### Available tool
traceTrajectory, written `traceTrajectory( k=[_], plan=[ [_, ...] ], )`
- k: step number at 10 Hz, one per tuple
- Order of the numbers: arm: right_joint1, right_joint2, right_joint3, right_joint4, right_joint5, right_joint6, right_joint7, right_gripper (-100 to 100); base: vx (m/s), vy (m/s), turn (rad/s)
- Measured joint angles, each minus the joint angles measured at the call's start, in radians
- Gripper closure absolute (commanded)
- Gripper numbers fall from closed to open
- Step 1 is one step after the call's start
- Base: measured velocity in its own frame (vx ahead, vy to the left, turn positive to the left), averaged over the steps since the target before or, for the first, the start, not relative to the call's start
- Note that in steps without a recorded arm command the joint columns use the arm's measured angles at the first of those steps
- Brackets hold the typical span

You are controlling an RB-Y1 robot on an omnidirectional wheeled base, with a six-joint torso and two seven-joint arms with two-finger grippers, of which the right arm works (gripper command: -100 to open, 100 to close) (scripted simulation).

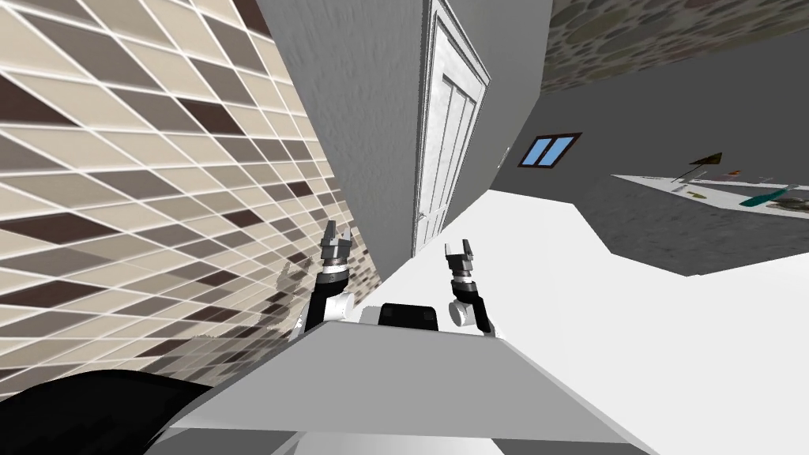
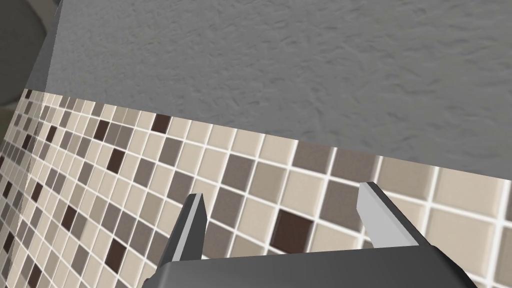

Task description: Pull the door open

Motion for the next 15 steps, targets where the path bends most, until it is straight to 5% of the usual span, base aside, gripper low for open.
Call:
traceTrajectory(
  k=[15],
  plan=[
    [-0.114,-0.102,0.148,0.319,-0.126,-0.098,-0.002,-100,0.074,-0.073,0.135]
  ],
)
